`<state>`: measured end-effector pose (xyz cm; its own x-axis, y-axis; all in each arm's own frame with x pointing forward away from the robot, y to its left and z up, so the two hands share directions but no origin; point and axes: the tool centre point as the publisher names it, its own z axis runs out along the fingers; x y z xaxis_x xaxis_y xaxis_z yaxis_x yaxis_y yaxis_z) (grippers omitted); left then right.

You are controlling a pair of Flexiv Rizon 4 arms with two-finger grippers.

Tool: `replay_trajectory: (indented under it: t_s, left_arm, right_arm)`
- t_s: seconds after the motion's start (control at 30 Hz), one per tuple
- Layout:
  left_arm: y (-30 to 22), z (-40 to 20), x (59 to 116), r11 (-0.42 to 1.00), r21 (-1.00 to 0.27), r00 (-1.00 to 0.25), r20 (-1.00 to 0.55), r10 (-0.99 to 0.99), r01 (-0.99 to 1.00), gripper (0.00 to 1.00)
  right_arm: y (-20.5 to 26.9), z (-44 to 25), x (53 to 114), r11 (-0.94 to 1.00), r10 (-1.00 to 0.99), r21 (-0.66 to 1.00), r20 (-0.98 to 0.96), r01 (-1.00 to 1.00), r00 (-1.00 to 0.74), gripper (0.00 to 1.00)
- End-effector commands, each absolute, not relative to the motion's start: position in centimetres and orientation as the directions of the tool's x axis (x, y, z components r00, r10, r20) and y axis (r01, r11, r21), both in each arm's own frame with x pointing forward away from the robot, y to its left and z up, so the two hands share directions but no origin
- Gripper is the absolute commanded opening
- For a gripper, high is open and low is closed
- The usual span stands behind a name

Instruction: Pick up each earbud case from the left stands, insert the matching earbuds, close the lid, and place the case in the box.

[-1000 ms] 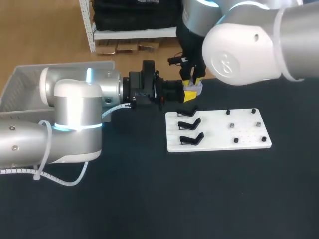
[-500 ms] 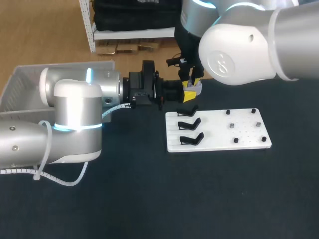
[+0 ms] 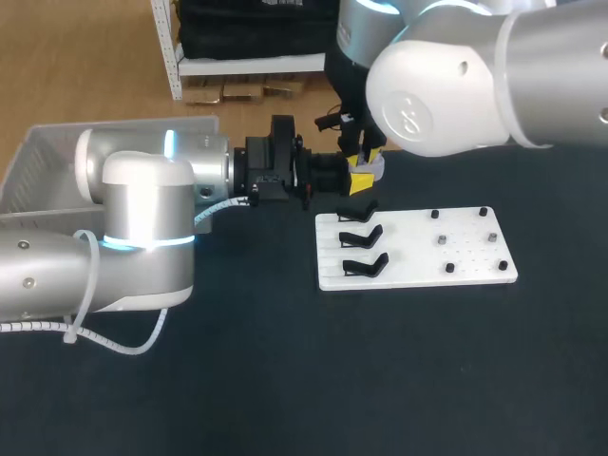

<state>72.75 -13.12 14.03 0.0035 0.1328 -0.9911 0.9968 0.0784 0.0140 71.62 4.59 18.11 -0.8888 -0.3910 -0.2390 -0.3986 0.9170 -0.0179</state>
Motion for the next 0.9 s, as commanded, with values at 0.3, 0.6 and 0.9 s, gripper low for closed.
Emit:
replay_trajectory:
  t_s: [0.3, 0.6, 0.9]
  left_arm:
    - [-13.21, 13.96, 72.52, 0.083, 0.02, 0.01, -0.992, 0.125, 0.996, 0.0]
    - [-13.21, 13.96, 72.52, 0.083, 0.02, 0.01, -0.992, 0.125, 0.996, 0.0]
    - [-13.21, 13.96, 72.52, 0.083, 0.02, 0.01, -0.992, 0.125, 0.996, 0.0]
  right_arm:
    - [4.23, 18.25, 71.72, 0.919, -0.385, -0.018, -0.243, -0.393, -0.89, 0.33]
    - [4.01, 18.45, 71.6, 0.922, -0.378, -0.019, -0.246, -0.386, -0.892, 0.36]
    - [4.15, 18.29, 71.71, 0.925, -0.371, -0.016, -0.243, -0.379, -0.896, 0.38]
